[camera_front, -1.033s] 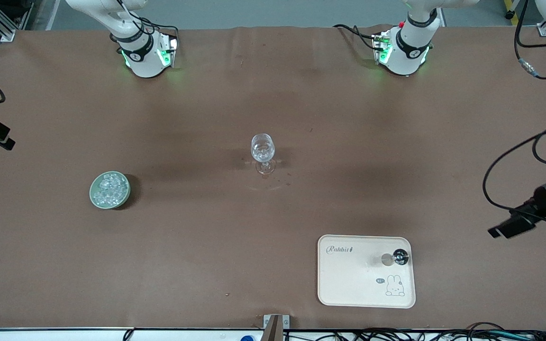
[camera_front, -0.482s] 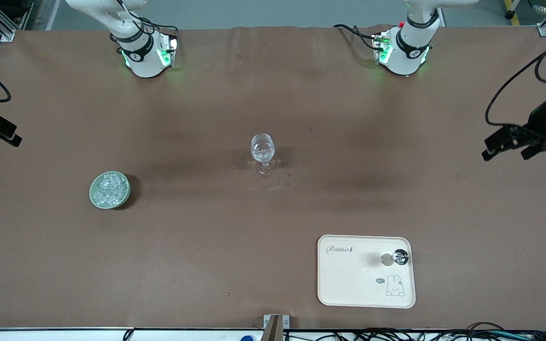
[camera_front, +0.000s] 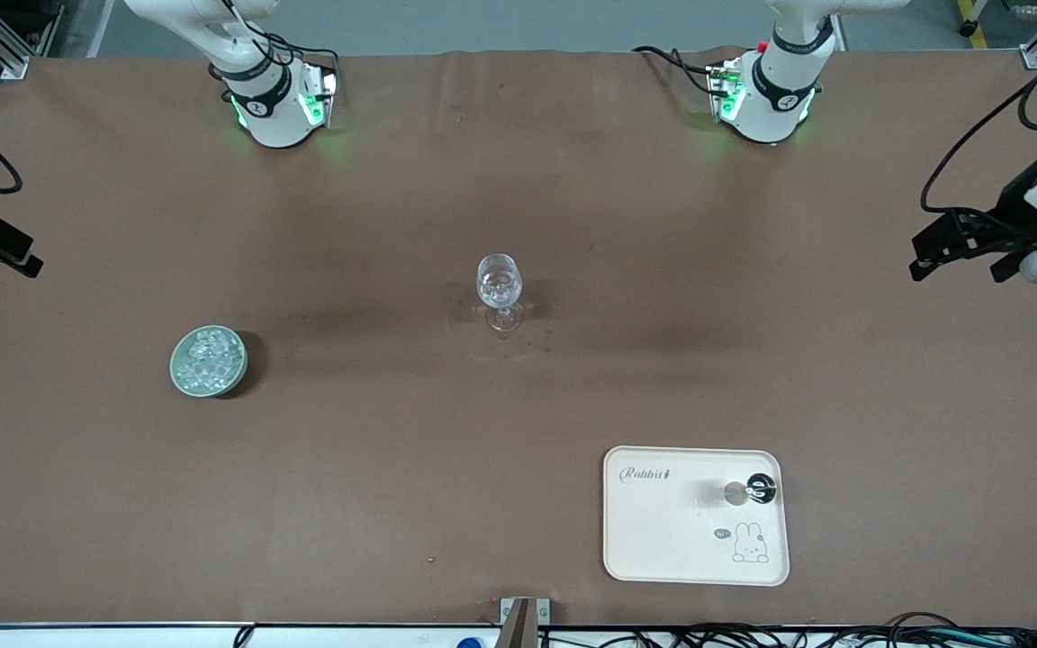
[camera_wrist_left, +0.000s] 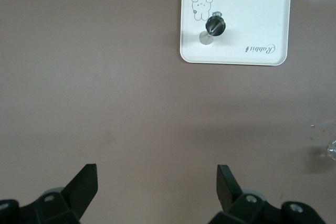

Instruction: Pour wine and add ice with both arms

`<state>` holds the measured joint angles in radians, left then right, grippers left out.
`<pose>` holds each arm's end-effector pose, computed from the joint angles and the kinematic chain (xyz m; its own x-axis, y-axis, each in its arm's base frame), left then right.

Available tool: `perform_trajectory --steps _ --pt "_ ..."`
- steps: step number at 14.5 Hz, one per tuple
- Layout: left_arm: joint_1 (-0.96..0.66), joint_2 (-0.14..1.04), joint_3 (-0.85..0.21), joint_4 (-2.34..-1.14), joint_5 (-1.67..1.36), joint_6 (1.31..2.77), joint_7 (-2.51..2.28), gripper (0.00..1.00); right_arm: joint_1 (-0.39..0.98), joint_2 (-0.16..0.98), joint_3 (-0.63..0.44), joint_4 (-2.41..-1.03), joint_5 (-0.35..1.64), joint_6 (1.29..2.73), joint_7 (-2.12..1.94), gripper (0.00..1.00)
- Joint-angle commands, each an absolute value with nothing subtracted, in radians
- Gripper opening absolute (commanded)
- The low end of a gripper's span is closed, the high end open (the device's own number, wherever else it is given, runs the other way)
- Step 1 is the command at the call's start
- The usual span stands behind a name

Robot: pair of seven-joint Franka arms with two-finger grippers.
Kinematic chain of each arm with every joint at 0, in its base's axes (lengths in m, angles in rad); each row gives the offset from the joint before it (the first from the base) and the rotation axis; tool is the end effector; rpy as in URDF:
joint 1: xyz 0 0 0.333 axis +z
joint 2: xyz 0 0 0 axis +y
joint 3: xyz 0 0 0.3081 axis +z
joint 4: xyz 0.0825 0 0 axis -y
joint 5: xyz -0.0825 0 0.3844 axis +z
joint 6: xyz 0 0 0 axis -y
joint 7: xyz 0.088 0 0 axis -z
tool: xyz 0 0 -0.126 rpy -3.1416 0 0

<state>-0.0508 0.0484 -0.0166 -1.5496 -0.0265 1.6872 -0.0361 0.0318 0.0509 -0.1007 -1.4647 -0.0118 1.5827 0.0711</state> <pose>0.5812 -0.0421 0.5911 0.9957 -0.0279 0.0880 -0.0307 -0.9991 0.0305 0.5722 -0.0394 0.6204 0.9880 -0.1388 0.0683 -0.1399 -0.9901 0.0121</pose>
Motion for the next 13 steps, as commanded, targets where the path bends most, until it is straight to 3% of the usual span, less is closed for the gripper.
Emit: perform_trajectory --steps 1,5,9,13 --pt "-0.048 0.106 -0.023 -1.469 -0.021 1.624 -0.04 1.0 0.031 0.029 -0.098 -1.479 -0.005 1.575 0.086 1.0" --pt "-0.054 0.144 -0.021 -1.482 -0.015 1.693 -0.04 0.99 0.031 0.029 -0.098 -1.479 -0.005 1.575 0.086 1.0" --pt "-0.046 0.057 -0.035 -1.615 -0.012 1.773 -0.04 0.99 0.031 0.029 -0.098 -1.479 -0.005 1.575 0.086 1.0" --pt "-0.051 0.041 -0.037 -1.62 -0.012 1.755 -0.023 0.99 0.031 0.029 -0.098 -1.479 -0.005 1.575 0.086 1.0"
